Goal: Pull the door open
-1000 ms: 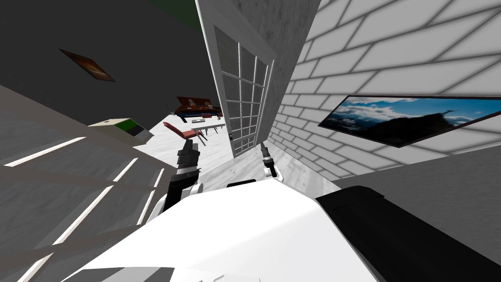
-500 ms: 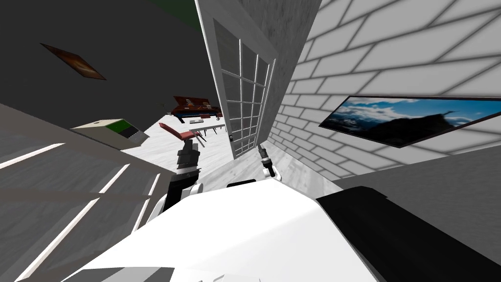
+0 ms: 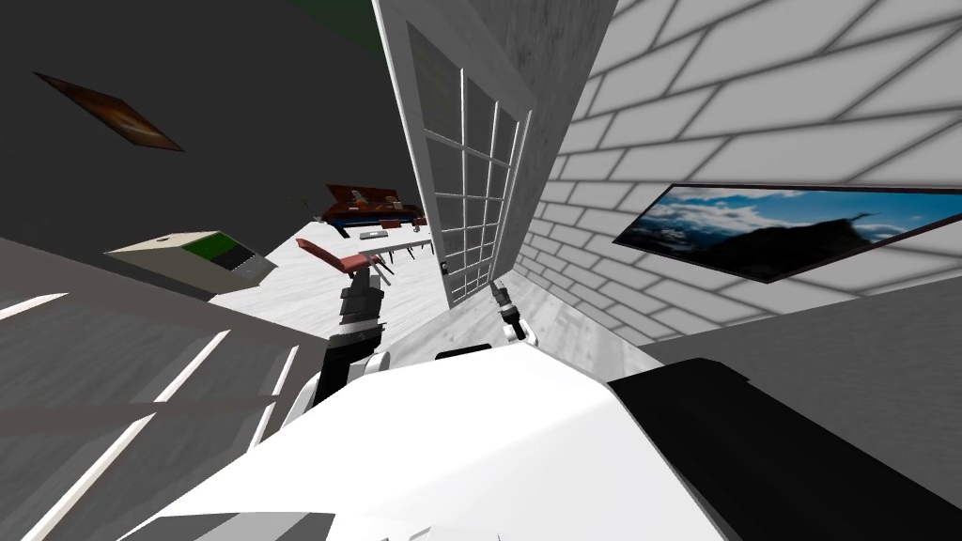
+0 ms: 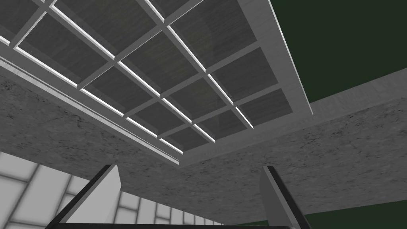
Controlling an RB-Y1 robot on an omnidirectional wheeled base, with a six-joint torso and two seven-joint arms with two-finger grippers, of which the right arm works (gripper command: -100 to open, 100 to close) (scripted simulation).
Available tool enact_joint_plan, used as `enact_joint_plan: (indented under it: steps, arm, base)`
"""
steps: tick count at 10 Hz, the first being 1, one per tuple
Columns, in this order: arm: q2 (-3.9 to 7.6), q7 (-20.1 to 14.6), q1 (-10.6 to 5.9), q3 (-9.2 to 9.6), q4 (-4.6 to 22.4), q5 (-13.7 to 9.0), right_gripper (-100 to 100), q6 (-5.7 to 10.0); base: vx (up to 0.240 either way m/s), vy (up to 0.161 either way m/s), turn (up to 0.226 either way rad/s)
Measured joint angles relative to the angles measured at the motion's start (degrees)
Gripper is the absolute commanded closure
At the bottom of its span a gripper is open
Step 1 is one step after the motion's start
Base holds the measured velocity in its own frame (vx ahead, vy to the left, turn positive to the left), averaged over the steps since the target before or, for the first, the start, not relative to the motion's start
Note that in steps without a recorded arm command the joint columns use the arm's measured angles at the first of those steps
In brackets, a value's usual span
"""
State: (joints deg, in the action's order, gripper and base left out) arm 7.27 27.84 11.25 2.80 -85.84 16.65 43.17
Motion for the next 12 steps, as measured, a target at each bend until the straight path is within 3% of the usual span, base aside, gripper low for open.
enact_joint_plan:
  steps: [12]
  arm:
    - [1.00, 9.6, -4.94, 1.86, 15.3, 7.4, -100, 6.08]
  base:
    - [0.092, 0.065, -0.045]
